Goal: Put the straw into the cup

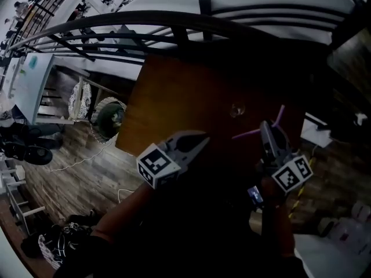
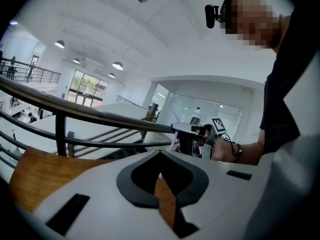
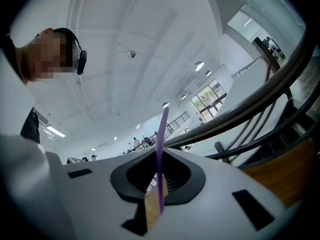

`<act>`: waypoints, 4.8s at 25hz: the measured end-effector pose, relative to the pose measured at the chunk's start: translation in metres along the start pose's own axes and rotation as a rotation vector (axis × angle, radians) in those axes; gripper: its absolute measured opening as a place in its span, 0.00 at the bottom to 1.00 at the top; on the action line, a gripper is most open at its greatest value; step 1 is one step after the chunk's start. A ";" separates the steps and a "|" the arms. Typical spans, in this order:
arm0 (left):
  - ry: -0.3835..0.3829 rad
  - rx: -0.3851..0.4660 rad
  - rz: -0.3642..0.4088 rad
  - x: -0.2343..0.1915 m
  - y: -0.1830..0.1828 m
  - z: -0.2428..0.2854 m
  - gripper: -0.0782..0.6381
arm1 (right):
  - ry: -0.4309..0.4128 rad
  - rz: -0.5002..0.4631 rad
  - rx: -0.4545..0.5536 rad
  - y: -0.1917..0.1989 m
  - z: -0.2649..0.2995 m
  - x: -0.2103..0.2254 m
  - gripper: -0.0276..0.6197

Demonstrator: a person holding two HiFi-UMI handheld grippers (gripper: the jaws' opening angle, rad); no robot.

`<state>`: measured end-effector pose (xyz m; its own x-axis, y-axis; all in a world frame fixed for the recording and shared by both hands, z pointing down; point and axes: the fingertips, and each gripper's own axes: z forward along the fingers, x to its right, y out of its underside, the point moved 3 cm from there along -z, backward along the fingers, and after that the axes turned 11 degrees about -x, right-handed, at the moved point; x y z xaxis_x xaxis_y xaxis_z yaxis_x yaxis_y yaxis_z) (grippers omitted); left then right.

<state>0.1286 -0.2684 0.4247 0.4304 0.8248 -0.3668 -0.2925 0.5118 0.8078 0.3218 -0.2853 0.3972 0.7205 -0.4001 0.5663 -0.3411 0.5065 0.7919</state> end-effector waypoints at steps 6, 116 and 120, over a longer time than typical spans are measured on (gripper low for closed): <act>0.038 -0.010 0.002 -0.025 -0.014 0.017 0.12 | 0.037 0.011 -0.010 -0.013 0.025 0.022 0.09; 0.127 -0.054 -0.044 -0.026 0.007 0.052 0.12 | 0.249 -0.018 -0.257 0.095 0.092 0.144 0.24; 0.124 -0.042 -0.034 -0.010 0.007 0.049 0.12 | 0.254 -0.032 -0.242 0.091 0.075 0.139 0.24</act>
<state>0.1643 -0.2854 0.4568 0.3325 0.8289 -0.4499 -0.3158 0.5473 0.7751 0.3460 -0.3519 0.5649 0.8660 -0.2315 0.4433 -0.1849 0.6754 0.7139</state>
